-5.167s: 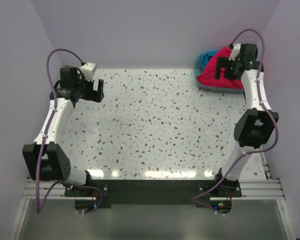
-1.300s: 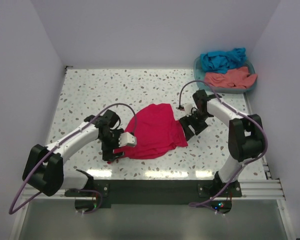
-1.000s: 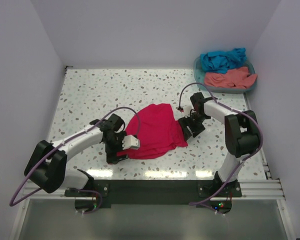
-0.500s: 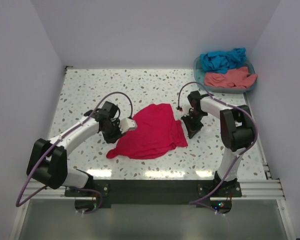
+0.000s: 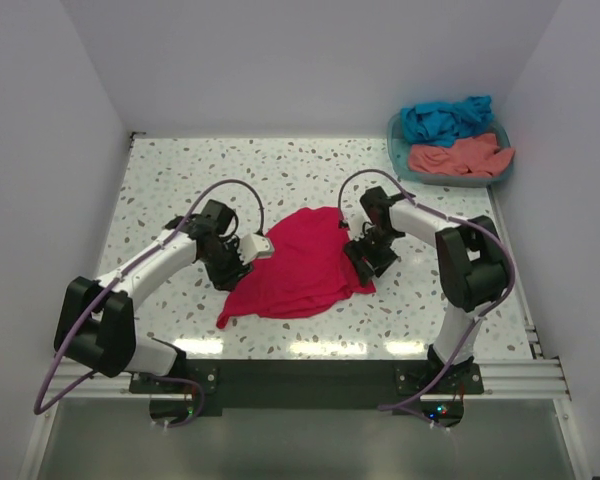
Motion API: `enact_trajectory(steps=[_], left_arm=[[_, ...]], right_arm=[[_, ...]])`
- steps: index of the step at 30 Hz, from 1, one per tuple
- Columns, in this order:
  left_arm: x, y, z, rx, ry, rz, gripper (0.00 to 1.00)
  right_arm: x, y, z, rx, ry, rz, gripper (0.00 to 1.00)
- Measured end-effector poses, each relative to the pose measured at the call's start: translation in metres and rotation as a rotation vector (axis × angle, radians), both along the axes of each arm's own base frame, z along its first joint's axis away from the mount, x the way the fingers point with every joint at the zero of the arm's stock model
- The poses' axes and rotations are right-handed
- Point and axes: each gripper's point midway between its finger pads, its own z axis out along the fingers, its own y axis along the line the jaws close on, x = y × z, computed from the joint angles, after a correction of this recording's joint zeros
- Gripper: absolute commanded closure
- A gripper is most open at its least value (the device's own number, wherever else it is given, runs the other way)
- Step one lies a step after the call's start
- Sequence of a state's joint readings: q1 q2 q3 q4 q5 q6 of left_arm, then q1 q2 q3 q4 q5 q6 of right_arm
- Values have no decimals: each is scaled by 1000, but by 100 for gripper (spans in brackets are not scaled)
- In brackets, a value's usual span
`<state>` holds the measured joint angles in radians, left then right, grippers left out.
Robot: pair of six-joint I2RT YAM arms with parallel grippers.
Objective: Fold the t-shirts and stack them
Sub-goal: Flatten the tshirt out
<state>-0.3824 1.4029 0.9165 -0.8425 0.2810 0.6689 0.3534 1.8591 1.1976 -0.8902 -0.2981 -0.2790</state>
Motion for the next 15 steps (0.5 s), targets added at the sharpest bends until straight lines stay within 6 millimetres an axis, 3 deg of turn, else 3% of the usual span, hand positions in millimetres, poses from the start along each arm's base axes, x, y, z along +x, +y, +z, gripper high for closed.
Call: enact_trajectory(steps=[1, 4, 9, 10, 13, 15], left_arm=[[-2, -1, 0, -7, 9, -6, 35], [-9, -5, 0, -26, 34, -23, 20], [-29, -12, -8, -15, 31, -91, 8], [-34, -13, -10, -12, 31, -105, 7], [-49, -15, -20, -1, 27, -147, 7], [-53, -12, -28, 18, 18, -158, 7]], right_arm=[[-1, 0, -1, -20, -12, 19, 40], [-2, -1, -4, -77, -52, 69, 50], [5, -9, -8, -135, -102, 86, 73], [6, -10, -9, -140, -107, 86, 83], [10, -14, -10, -160, -128, 94, 100], [10, -14, -10, -163, -130, 98, 100]])
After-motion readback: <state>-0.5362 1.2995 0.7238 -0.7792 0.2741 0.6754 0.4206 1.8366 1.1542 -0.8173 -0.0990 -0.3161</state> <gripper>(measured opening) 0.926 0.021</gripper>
